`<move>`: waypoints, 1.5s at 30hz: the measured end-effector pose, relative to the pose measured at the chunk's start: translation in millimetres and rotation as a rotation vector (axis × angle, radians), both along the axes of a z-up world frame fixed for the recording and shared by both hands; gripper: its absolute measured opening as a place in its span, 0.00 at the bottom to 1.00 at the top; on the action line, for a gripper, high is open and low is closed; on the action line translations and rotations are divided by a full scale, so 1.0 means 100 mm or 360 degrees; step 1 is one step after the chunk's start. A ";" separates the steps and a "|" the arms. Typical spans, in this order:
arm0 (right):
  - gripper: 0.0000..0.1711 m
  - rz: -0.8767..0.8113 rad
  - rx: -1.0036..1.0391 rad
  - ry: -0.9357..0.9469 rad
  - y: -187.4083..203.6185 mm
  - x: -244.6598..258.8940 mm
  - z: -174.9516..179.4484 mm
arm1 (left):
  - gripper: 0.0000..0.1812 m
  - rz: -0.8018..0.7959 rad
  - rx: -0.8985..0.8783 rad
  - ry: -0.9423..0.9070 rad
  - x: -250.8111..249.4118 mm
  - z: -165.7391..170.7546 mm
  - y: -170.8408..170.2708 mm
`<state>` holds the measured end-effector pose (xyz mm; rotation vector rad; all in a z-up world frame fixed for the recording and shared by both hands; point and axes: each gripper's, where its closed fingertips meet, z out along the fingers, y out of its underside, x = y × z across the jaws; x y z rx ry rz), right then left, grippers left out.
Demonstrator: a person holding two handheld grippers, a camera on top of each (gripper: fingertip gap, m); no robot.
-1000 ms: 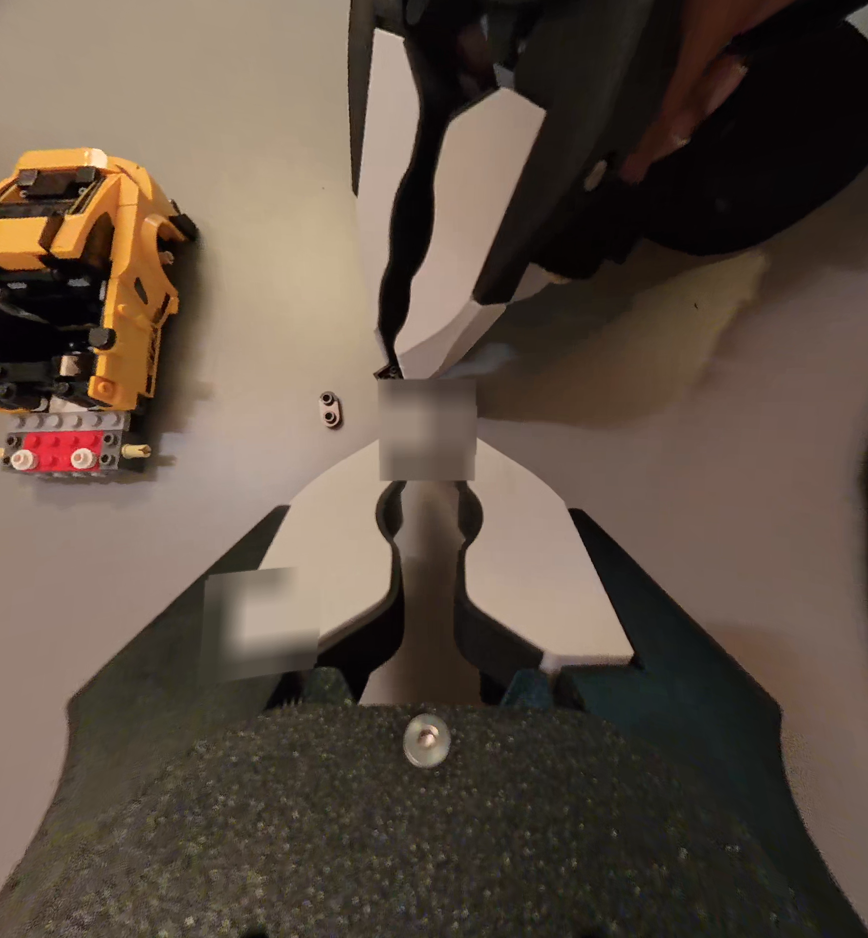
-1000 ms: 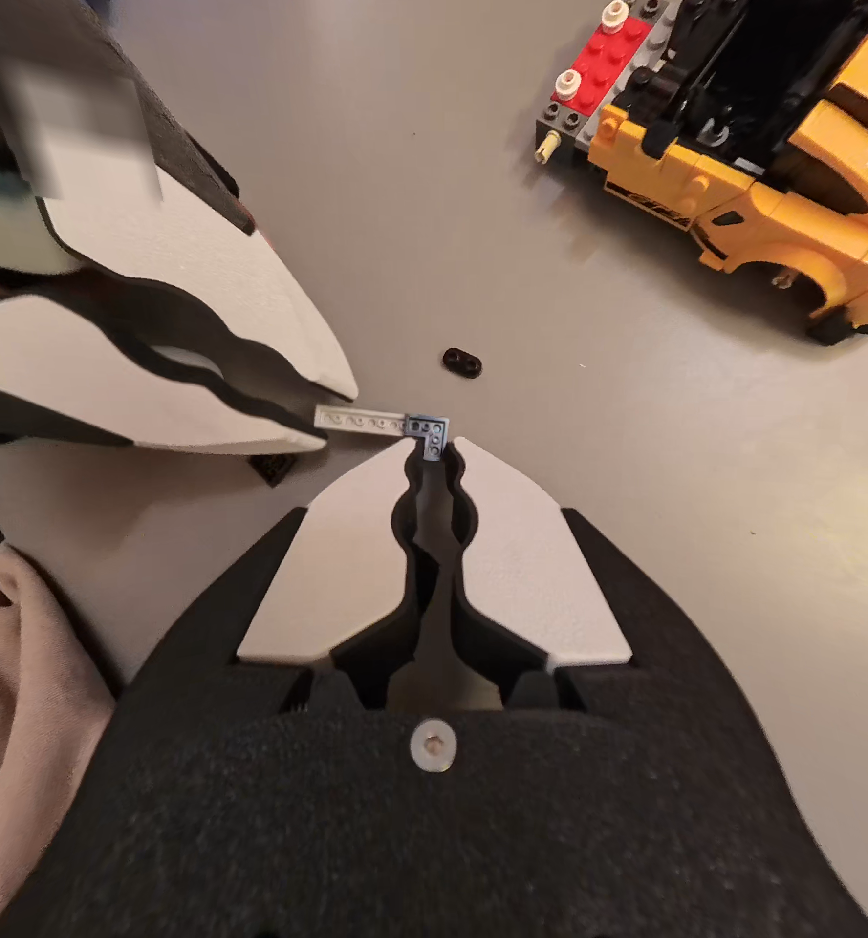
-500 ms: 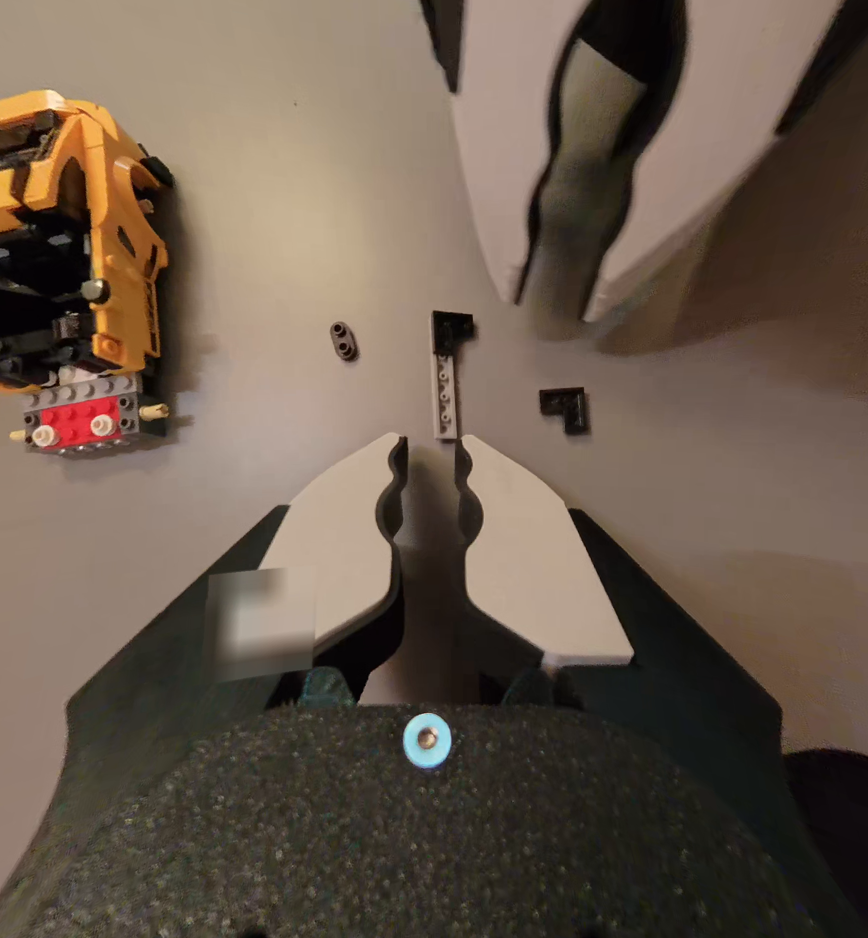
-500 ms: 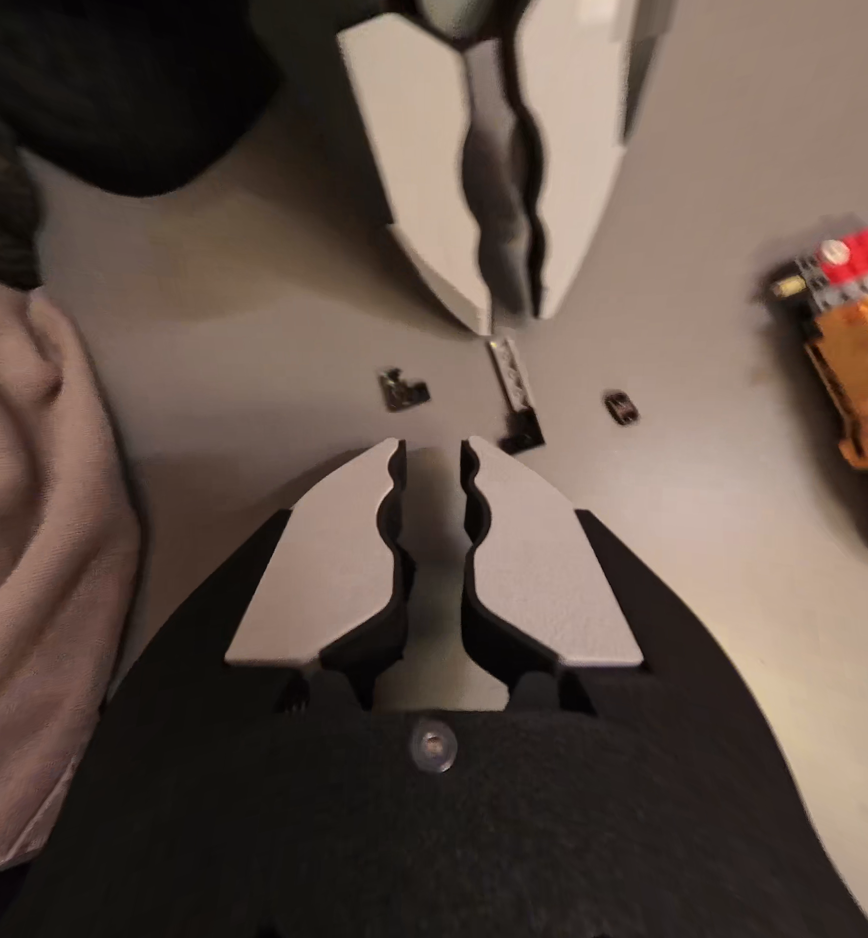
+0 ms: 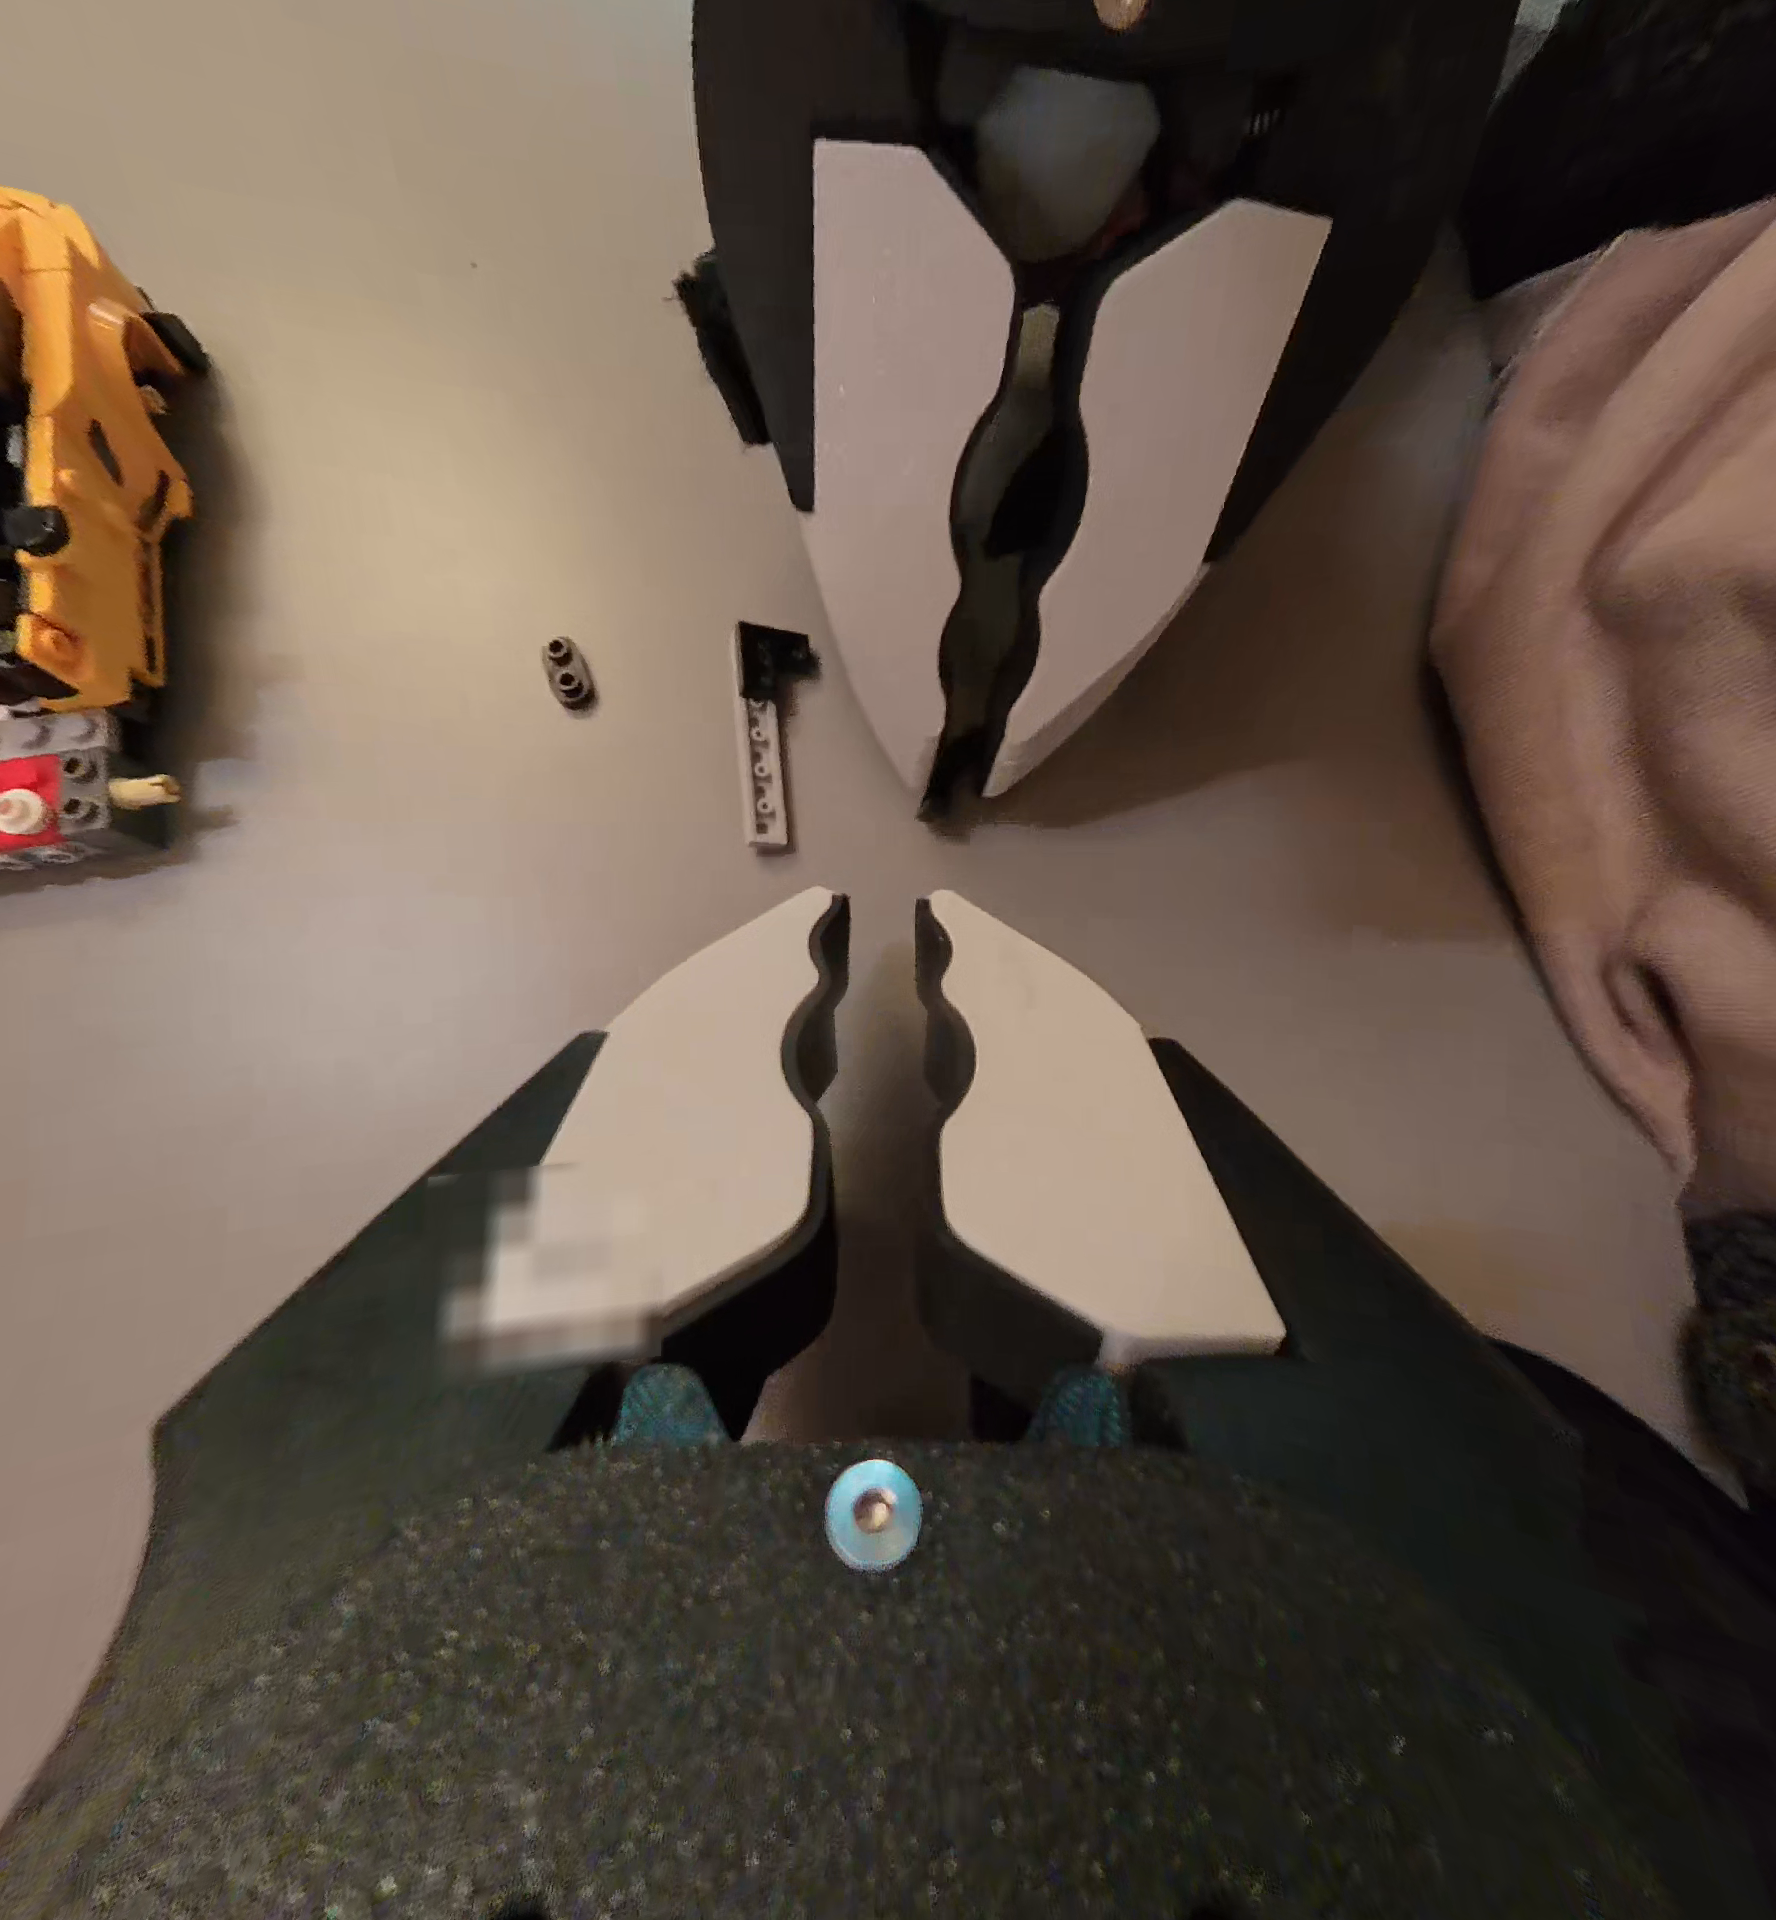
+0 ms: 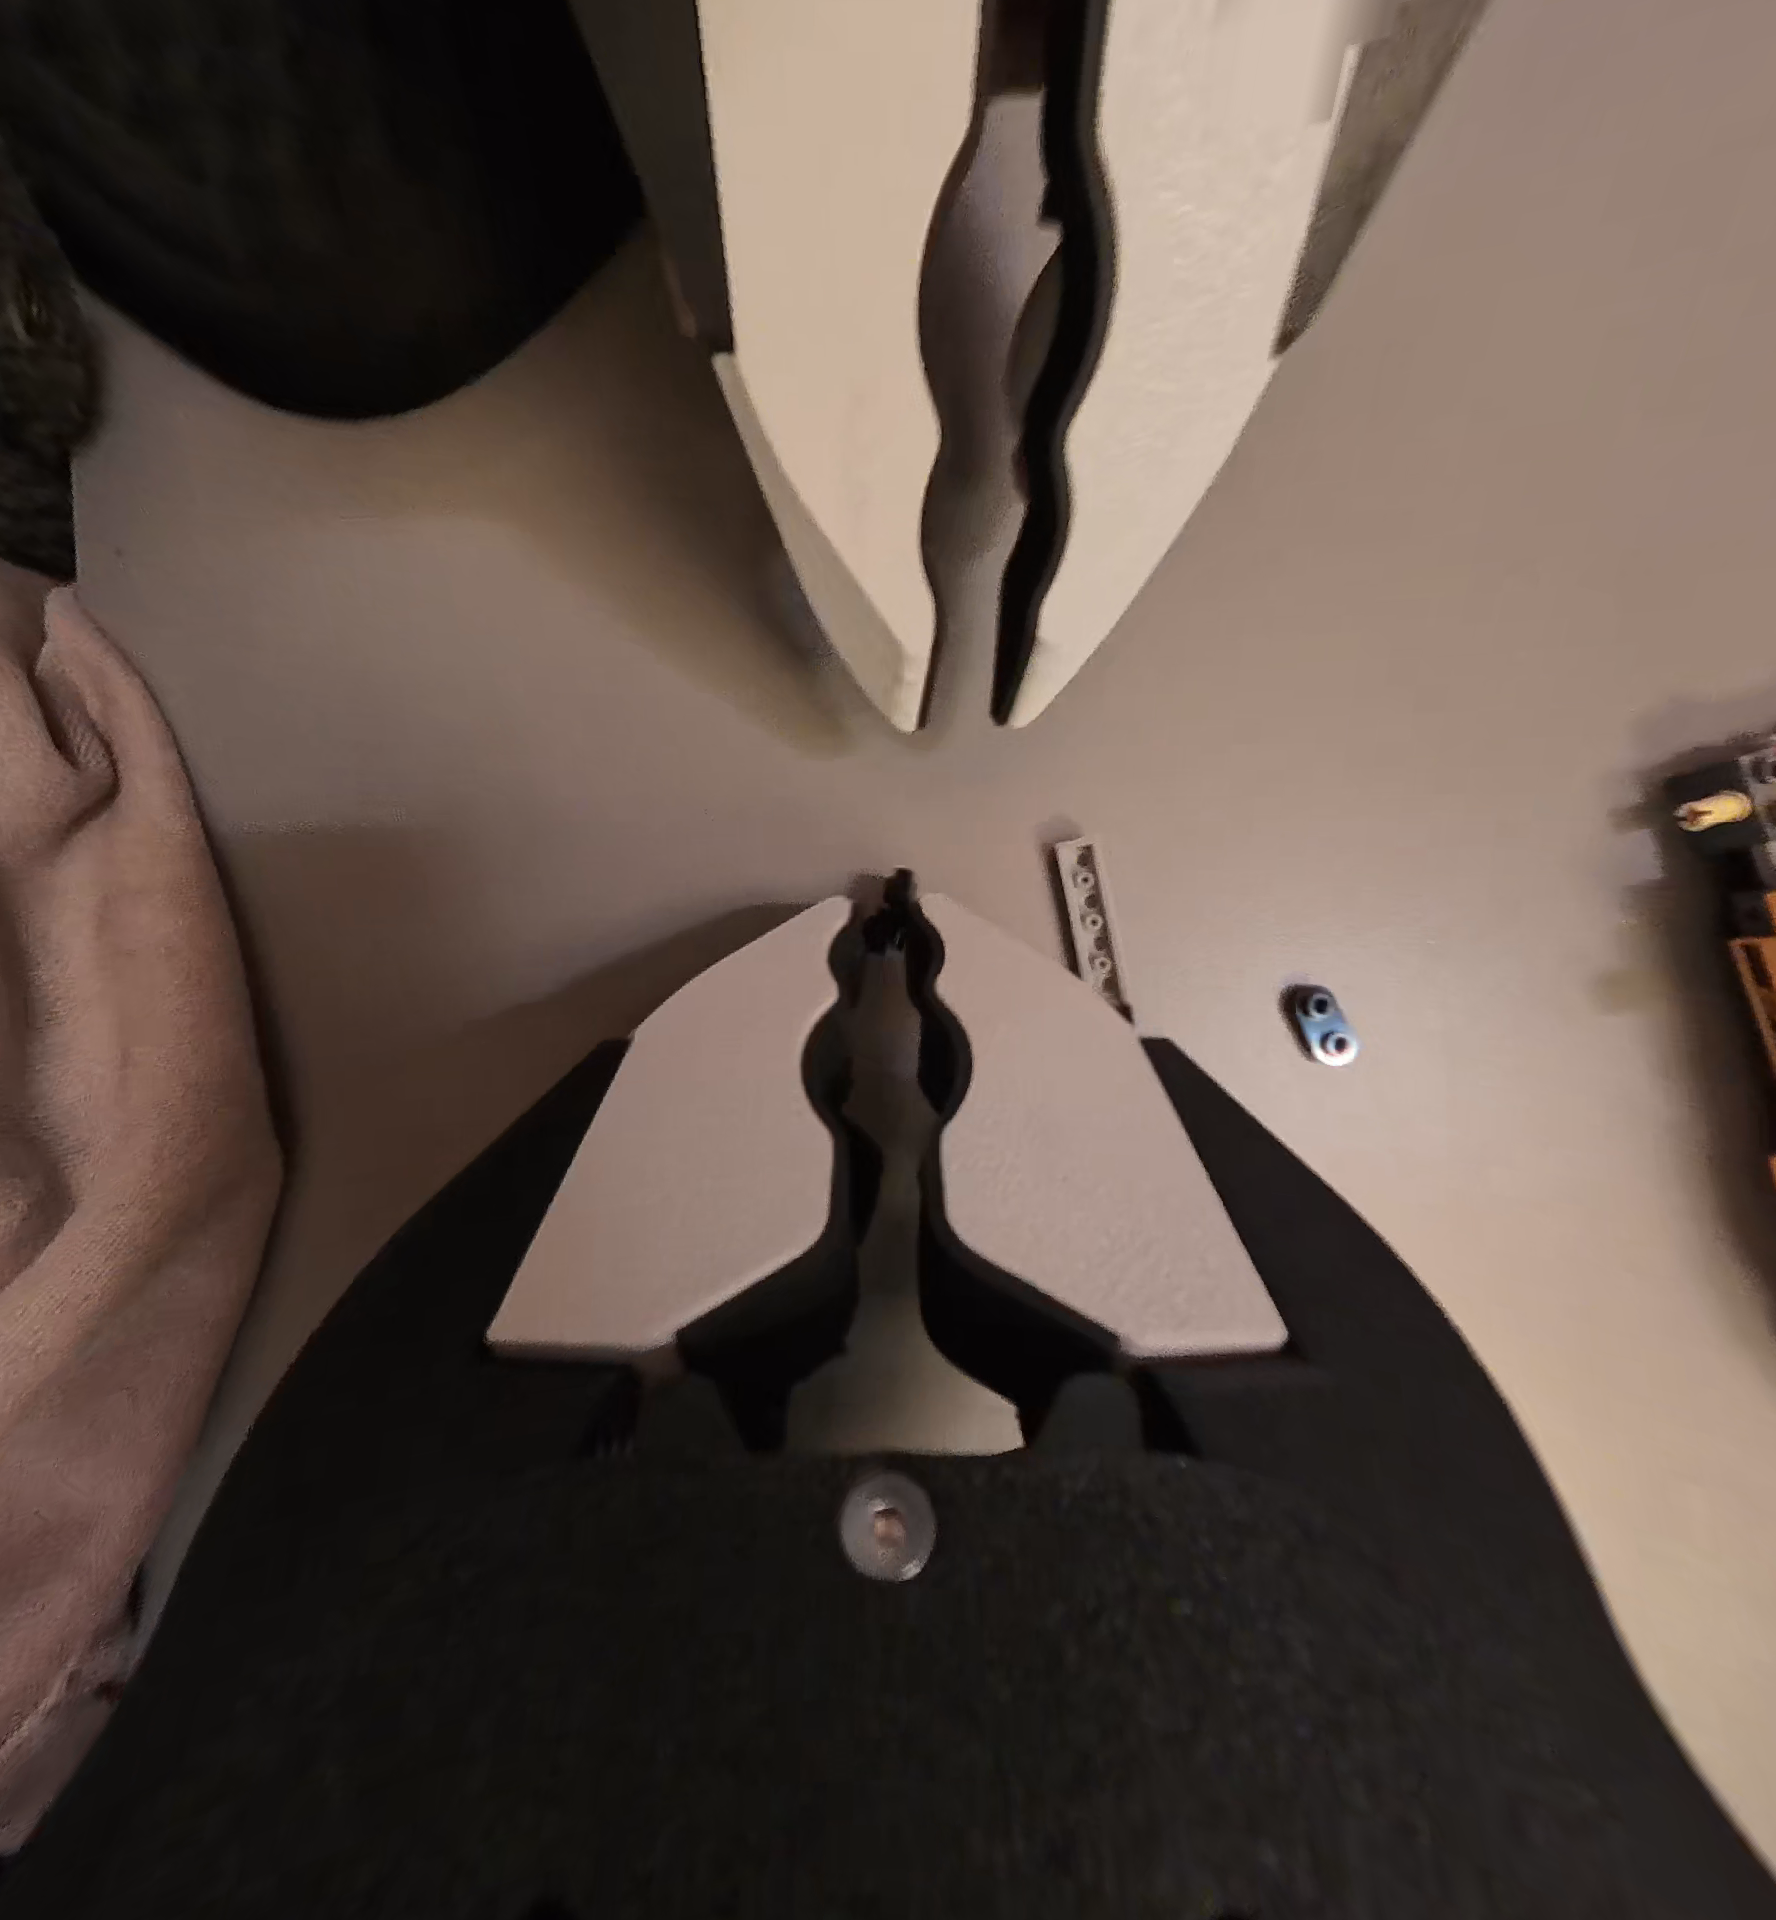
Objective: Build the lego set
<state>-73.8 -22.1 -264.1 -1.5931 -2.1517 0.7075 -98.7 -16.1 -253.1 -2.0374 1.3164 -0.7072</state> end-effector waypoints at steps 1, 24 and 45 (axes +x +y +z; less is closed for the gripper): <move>0.03 -0.0025 -0.0006 0.0062 0.01 -0.02 0.04 | 0.06 0.0012 -0.0030 -0.0044 0.02 0.02 0.00; 0.07 0.0020 0.0045 0.0681 0.03 -0.07 0.64 | 0.02 0.0040 -0.0372 -0.0723 0.17 0.50 -0.02; 0.09 -0.0127 -0.0059 0.0758 0.12 -0.13 0.71 | 0.07 0.0209 -0.0533 -0.1002 0.10 0.68 0.14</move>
